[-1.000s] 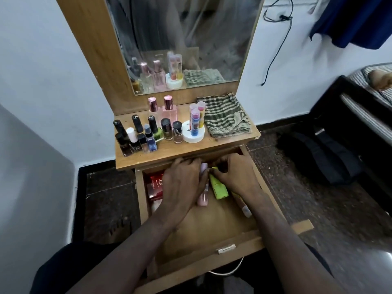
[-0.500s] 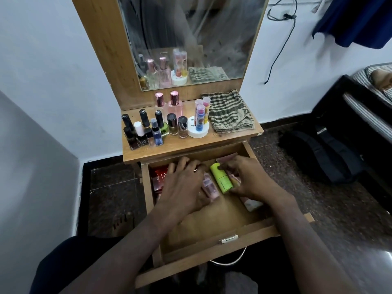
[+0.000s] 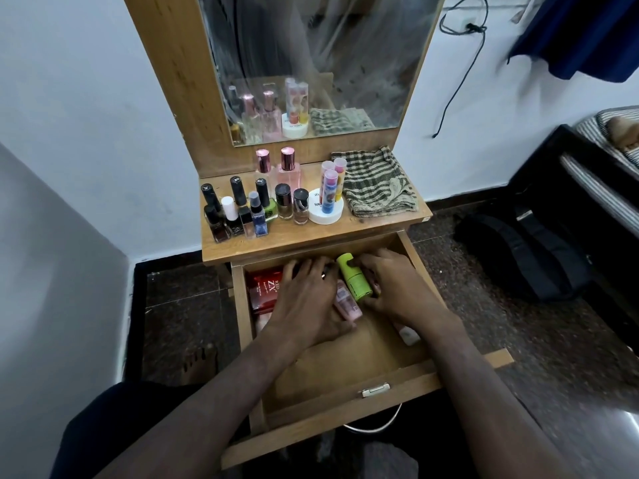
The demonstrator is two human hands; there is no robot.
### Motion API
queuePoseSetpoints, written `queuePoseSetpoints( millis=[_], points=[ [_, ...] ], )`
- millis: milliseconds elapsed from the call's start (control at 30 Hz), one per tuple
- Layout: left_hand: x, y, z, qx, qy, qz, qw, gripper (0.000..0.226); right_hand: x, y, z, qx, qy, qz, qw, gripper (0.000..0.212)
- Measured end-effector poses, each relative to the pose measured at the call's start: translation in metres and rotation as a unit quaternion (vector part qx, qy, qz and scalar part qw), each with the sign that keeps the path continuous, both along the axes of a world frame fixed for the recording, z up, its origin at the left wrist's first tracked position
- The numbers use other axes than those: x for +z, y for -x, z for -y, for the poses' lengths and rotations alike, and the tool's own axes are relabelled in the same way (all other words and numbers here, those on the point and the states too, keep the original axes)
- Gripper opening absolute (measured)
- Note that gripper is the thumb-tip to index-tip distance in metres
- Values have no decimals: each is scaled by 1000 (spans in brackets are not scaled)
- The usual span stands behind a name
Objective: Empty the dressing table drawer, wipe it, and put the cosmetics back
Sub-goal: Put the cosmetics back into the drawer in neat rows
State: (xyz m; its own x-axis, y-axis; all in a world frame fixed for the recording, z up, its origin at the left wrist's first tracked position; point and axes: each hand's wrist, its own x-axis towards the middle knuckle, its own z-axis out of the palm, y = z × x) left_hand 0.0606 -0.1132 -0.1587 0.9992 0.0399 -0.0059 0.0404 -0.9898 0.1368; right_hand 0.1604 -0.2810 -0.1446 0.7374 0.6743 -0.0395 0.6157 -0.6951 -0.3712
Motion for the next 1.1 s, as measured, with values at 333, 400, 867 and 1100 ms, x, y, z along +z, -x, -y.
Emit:
queuePoseSetpoints(
  millis=[333,400,867,1100],
  points=[
    [0,3,-5,-11,51,16,998,137,6,40,-7,-96,21,-32,995,40],
    [-3,2,-5,-20,37,8,999,143,5,45,-14,-128,42,-33,990,38],
    [-15,1,-7,-11,44,46,998,121,-8,33,-9,-194,68,-144,968,38],
    [-13,2,-3,-12,13,44,999,115,-13,30,-8,-235,71,-117,962,29]
  ],
)
